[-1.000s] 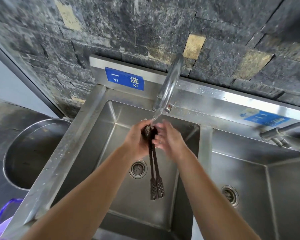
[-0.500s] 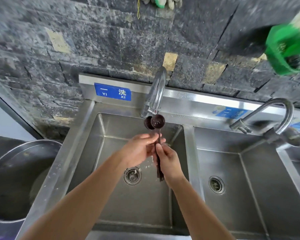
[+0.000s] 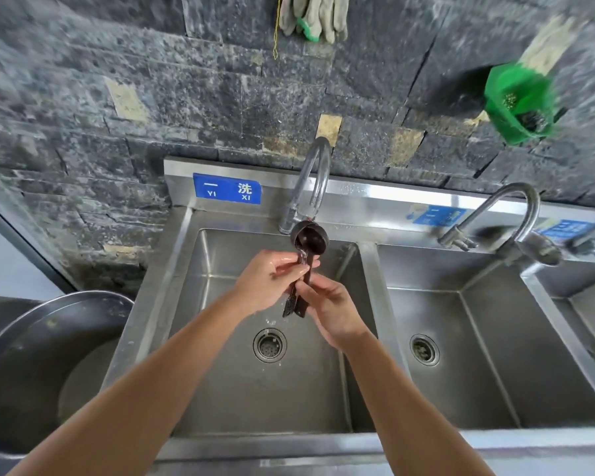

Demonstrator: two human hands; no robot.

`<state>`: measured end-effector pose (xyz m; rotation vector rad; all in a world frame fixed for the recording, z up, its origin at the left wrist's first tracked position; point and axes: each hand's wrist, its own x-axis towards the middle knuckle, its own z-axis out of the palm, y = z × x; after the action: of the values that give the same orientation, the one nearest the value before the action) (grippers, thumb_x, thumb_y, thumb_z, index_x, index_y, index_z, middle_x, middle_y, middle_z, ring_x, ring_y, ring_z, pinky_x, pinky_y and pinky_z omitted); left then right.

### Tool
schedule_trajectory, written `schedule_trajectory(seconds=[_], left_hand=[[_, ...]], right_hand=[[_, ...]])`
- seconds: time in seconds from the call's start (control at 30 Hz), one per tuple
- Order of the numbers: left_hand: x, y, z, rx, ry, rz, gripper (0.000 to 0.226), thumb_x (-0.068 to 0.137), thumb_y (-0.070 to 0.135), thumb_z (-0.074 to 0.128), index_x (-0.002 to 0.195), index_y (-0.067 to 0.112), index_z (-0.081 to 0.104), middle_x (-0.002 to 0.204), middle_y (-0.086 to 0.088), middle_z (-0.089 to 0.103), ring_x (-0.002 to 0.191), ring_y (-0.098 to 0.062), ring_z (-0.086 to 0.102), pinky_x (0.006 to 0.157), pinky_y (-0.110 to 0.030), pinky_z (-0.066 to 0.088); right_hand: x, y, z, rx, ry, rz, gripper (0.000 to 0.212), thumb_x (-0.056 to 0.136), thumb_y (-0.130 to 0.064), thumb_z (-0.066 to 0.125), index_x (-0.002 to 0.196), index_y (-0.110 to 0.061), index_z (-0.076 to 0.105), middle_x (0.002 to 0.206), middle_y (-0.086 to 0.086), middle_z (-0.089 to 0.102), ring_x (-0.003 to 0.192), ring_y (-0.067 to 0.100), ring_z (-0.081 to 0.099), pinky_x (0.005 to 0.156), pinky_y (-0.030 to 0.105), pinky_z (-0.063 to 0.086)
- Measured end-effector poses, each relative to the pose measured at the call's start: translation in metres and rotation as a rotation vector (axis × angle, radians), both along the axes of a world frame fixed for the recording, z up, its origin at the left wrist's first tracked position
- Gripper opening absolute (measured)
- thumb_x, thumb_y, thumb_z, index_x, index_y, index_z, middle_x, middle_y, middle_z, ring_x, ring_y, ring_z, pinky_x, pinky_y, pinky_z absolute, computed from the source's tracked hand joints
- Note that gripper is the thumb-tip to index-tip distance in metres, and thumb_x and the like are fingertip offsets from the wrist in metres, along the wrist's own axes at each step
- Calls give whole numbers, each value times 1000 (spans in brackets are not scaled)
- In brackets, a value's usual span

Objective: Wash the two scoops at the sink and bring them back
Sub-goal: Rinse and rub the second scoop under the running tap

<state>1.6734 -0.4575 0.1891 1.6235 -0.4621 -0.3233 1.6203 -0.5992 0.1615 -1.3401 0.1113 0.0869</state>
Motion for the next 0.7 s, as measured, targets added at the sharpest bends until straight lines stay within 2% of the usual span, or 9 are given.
schedule_trajectory(seconds=[0.13, 0.2, 0.3, 0.37, 0.43, 0.47, 0.53, 0.63, 0.7], left_hand=[[-2, 7, 2, -327, 361, 46, 23, 91, 26, 62, 109, 19, 74, 113, -20, 72, 87, -30, 59, 53, -26, 45], [-4, 6, 0, -225, 269, 119, 15, 93, 24, 63, 101, 23, 75, 104, -9, 76, 78, -30, 60, 48, -26, 43], [-8, -1, -3, -23, 46, 247, 13, 93, 20, 64, 90, 15, 75, 93, -5, 79, 75, -27, 73, 69, -45, 61], [-8, -5, 3, -302, 240, 432, 11, 93, 13, 64, 93, 9, 74, 96, -12, 78, 93, -33, 74, 86, -52, 58], [-5, -5, 8, -630, 428, 551, 14, 95, 11, 60, 100, 2, 69, 102, -15, 76, 100, -36, 72, 89, -45, 58], [-5, -7, 9, -649, 443, 568, 16, 96, 10, 58, 104, 0, 67, 105, -16, 75, 100, -35, 72, 87, -43, 59], [-10, -18, 11, -551, 371, 539, 15, 96, 9, 58, 104, 2, 68, 107, -16, 74, 95, -29, 74, 83, -38, 61], [-28, -51, 2, -101, 178, 440, 11, 90, 7, 67, 98, 6, 74, 101, -18, 76, 85, -13, 74, 83, -27, 59], [-32, -66, -2, -185, 289, 463, 16, 90, 8, 67, 102, -1, 71, 102, -18, 76, 89, -17, 74, 92, -34, 57]], right_hand=[[-4, 2, 9, 284, 29, 81, 30, 93, 9, 49, 122, 16, 53, 107, 25, 62, 90, 31, 62, 98, 45, 49], [-7, 5, 11, 232, 24, 124, 21, 94, 8, 49, 113, 11, 58, 93, 16, 69, 83, 26, 64, 87, 38, 53], [-8, 9, 9, -3, 35, 81, 12, 92, 7, 58, 100, 8, 67, 79, 9, 73, 72, 20, 72, 70, 28, 57], [-7, 5, 8, -36, 50, 65, 12, 89, 7, 63, 98, 8, 70, 78, 10, 75, 69, 22, 74, 67, 31, 61], [-10, -7, 2, 2, 99, 77, 10, 88, 6, 65, 91, 0, 73, 76, 12, 75, 67, 26, 74, 72, 41, 61], [-12, -14, -1, 16, 130, 96, 9, 87, 4, 67, 88, -2, 74, 76, 14, 74, 66, 28, 74, 75, 45, 60], [-11, -26, -3, 11, 151, 125, 6, 86, 1, 70, 89, -1, 75, 75, 15, 74, 66, 28, 74, 74, 44, 62], [-4, -43, -3, 25, 88, -5, 11, 87, -3, 71, 79, -6, 78, 69, 9, 73, 61, 20, 68, 68, 36, 60], [-6, -55, -7, -7, 125, -23, 11, 87, -2, 71, 79, -5, 78, 77, 17, 75, 69, 29, 71, 76, 45, 59]])
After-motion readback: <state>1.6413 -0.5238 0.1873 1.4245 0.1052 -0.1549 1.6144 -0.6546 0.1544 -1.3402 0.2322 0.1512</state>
